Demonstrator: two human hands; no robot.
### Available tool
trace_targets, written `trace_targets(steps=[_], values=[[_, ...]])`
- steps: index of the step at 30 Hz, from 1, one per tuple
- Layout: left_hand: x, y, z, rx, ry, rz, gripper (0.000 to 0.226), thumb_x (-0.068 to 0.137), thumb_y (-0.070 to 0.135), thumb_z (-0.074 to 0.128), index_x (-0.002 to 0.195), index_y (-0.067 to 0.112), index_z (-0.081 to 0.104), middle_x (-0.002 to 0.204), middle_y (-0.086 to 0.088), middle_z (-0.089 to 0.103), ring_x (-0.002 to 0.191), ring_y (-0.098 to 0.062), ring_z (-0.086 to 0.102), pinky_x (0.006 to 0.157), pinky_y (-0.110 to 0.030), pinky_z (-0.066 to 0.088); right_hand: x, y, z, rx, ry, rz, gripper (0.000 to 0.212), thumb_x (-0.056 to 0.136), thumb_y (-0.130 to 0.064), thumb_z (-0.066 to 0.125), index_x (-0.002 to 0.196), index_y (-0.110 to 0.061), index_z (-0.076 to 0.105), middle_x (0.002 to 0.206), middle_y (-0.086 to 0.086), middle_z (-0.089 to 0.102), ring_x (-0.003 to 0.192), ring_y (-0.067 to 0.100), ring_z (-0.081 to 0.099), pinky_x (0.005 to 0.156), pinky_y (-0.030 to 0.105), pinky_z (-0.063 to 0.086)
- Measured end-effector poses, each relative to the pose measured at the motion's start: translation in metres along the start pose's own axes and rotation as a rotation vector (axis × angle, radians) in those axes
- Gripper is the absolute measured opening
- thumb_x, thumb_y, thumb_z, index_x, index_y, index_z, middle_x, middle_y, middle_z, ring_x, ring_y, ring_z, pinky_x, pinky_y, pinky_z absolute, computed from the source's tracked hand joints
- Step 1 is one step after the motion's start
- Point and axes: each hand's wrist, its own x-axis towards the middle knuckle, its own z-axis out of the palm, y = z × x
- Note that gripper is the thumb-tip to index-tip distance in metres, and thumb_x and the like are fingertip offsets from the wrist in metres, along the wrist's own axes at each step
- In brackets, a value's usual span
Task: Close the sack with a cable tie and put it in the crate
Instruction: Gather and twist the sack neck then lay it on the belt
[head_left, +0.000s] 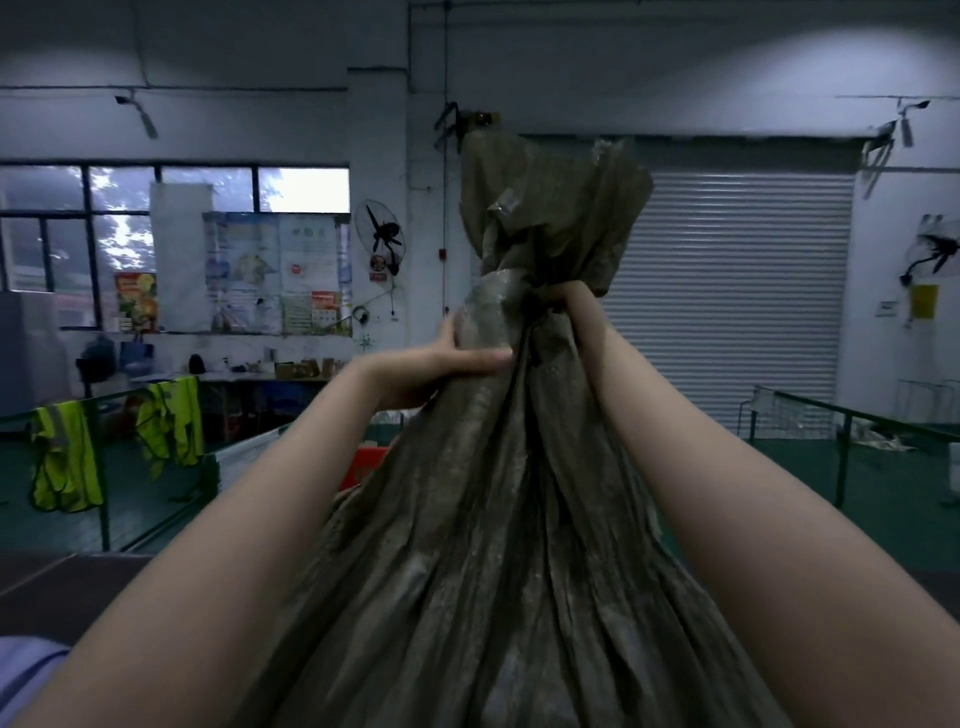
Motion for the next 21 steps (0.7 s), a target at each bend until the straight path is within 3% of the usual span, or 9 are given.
trace_targets(steps=[2, 4, 8, 10, 13, 16, 17, 19, 21], values=[[0.007, -0.009, 0.012, 0.102, 0.084, -0.072, 0.147, 0.028, 0.066, 0.082, 0.147, 0.034, 0.003, 0.147, -0.001, 0.035, 0.125, -0.021, 0.047, 0.106, -0.038, 0.04, 0.0, -0.003, 0.013, -0.013, -0.013, -0.013, 0.064, 0.062, -0.012, 0.052, 0.124, -0.001, 0.055, 0.111, 0.022, 0.064, 0.096, 0.034, 0.063, 0.063, 0.03, 0.053], [0.013, -0.014, 0.025, -0.007, 0.202, -0.013, 0.132, 0.038, 0.062, 0.081, 0.147, 0.028, 0.015, 0.142, -0.002, 0.045, 0.123, -0.021, 0.05, 0.11, -0.04, 0.038, -0.005, -0.009, 0.032, -0.045, -0.021, -0.028, 0.064, 0.064, -0.013, 0.052, 0.127, -0.001, 0.052, 0.12, 0.023, 0.062, 0.101, 0.034, 0.062, 0.065, 0.028, 0.051], [0.015, -0.026, 0.041, -0.343, 0.336, 0.172, 0.05, 0.073, 0.025, 0.072, 0.119, 0.012, 0.058, 0.119, -0.013, 0.066, 0.104, -0.027, 0.064, 0.097, -0.041, 0.049, -0.007, -0.016, 0.049, -0.213, -0.063, -0.038, 0.034, 0.083, -0.01, 0.057, 0.116, -0.001, 0.055, 0.099, 0.013, 0.061, 0.085, 0.023, 0.058, 0.063, 0.026, 0.048], [0.012, -0.034, 0.038, -0.43, 0.448, 0.17, 0.042, 0.069, 0.027, 0.074, 0.108, 0.015, 0.064, 0.115, -0.015, 0.068, 0.103, -0.03, 0.065, 0.097, -0.045, 0.05, -0.014, -0.019, 0.041, -0.306, -0.226, -0.031, 0.022, 0.083, -0.02, 0.062, 0.101, -0.008, 0.061, 0.093, 0.008, 0.064, 0.086, 0.021, 0.061, 0.082, 0.033, 0.052], [0.008, -0.039, 0.03, -0.486, 0.571, 0.137, 0.031, 0.074, 0.024, 0.073, 0.101, 0.013, 0.062, 0.112, -0.013, 0.067, 0.099, -0.029, 0.065, 0.095, -0.043, 0.051, -0.022, -0.023, 0.013, -0.442, -0.325, -0.041, 0.074, 0.06, -0.05, 0.073, 0.126, -0.022, 0.054, 0.123, 0.0, 0.055, 0.123, 0.02, 0.044, 0.106, 0.042, 0.031], [0.002, -0.036, 0.024, -0.51, 0.642, 0.102, 0.027, 0.078, 0.024, 0.07, 0.099, 0.011, 0.059, 0.106, -0.012, 0.067, 0.095, -0.027, 0.064, 0.089, -0.036, 0.051, -0.027, -0.012, -0.016, -0.491, -0.413, 0.003, 0.116, 0.051, -0.063, 0.071, 0.149, -0.025, 0.02, 0.157, 0.004, 0.019, 0.146, 0.02, 0.011, 0.116, 0.048, 0.009], [0.002, -0.036, 0.023, -0.512, 0.66, 0.083, 0.036, 0.076, 0.026, 0.071, 0.106, 0.009, 0.059, 0.108, -0.013, 0.067, 0.096, -0.028, 0.064, 0.089, -0.036, 0.052, -0.029, -0.002, -0.023, -0.498, -0.458, 0.03, 0.121, 0.053, -0.061, 0.074, 0.15, -0.024, 0.012, 0.159, 0.006, 0.016, 0.146, 0.02, 0.013, 0.117, 0.046, 0.011], [0.005, -0.033, 0.023, -0.498, 0.675, 0.065, 0.048, 0.074, 0.025, 0.071, 0.116, 0.004, 0.057, 0.109, -0.014, 0.067, 0.093, -0.027, 0.065, 0.084, -0.034, 0.053, -0.036, 0.018, -0.029, -0.494, -0.521, 0.096, 0.122, 0.058, -0.048, 0.08, 0.151, -0.018, 0.008, 0.151, 0.008, 0.036, 0.131, 0.017, 0.043, 0.111, 0.036, 0.034], [0.009, -0.028, 0.027, -0.453, 0.652, 0.076, 0.051, 0.073, 0.021, 0.072, 0.117, 0.001, 0.057, 0.108, -0.014, 0.067, 0.089, -0.025, 0.066, 0.081, -0.032, 0.054, -0.046, 0.038, -0.022, -0.506, -0.559, 0.129, 0.09, 0.069, -0.032, 0.078, 0.142, -0.008, 0.032, 0.117, 0.003, 0.066, 0.095, 0.009, 0.068, 0.084, 0.024, 0.056]])
